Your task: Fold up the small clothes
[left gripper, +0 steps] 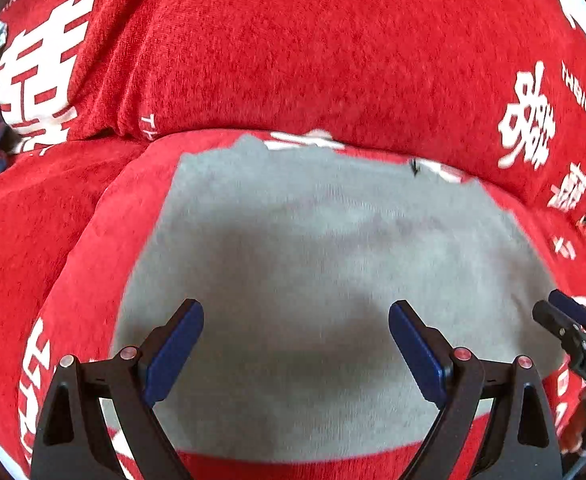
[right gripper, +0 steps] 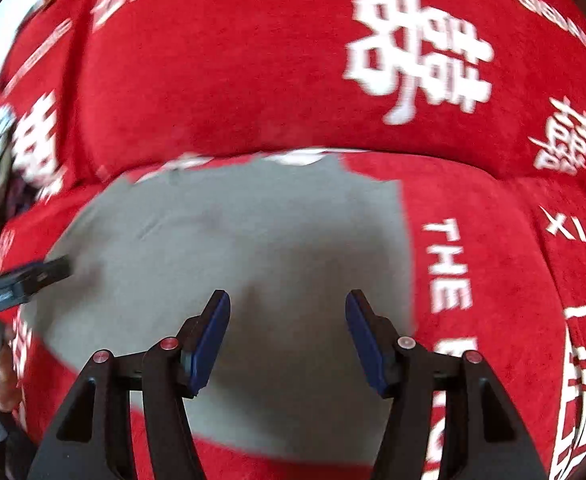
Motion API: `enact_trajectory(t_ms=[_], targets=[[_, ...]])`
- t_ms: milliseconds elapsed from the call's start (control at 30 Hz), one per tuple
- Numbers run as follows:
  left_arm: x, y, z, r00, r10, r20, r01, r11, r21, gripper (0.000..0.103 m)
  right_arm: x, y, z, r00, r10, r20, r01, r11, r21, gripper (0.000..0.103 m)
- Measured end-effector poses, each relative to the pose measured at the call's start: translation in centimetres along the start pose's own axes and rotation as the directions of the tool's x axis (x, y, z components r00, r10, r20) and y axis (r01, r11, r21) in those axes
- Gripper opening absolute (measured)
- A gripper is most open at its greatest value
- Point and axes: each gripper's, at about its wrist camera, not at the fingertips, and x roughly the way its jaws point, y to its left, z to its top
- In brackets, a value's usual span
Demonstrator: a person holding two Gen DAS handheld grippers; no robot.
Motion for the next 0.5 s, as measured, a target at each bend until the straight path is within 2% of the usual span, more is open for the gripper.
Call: enact_trajectory(t_ms=[67, 133, 267, 333, 400, 500], targets=[[0.2, 0.6, -1.2, 0.999, 0.036, -0.012, -0.036, 0.999, -0.016, 0.094, 0.5, -0.1, -1.3, 0.999, -0.032, -0.02, 0.032, 0.999, -0.004, 0.064], [0.7, 1.6, -2.0, 0.999, 0.047, -0.023, -0.047, 0.998, -0.032, 0.094, -0.2, -1.8, -2.3, 1.0, -0.029, -0.002, 0.029, 0.999, 0.033, 0.064], [-0.5, 3.4, -4.1, 0.999, 0.042, 0.022, -0.042, 0.999, -0.013, 0.094, -0.8, -3.7, -3.2, 1.0, -0.023, 0.002, 0.022, 0.997, 0.069, 0.064], [-1.1, 3.8, -4.9, 0.999, 0.033, 0.025, -0.034, 0.999, 0.019, 0.094, -0.7, -3.7, -3.5, 0.997, -0.071, -0.014, 0.072, 0.997, 0.033, 0.064], [-1.6, 3.9, -5.5, 0.999, 0.032, 0.027, -0.033, 0.999, 0.036, 0.094, -0.5, -4.0, -4.0, 0.989, -0.142, -0.049, 0.143, 0.989, 0.024, 0.07], [-3.1, 4.0, -6.0, 0.999, 0.028, 0.036, -0.029, 0.999, 0.023, 0.094, -1.6, -5.2, -4.4, 0.995, -0.092, -0.04, 0.096, 0.987, 0.129, 0.07]])
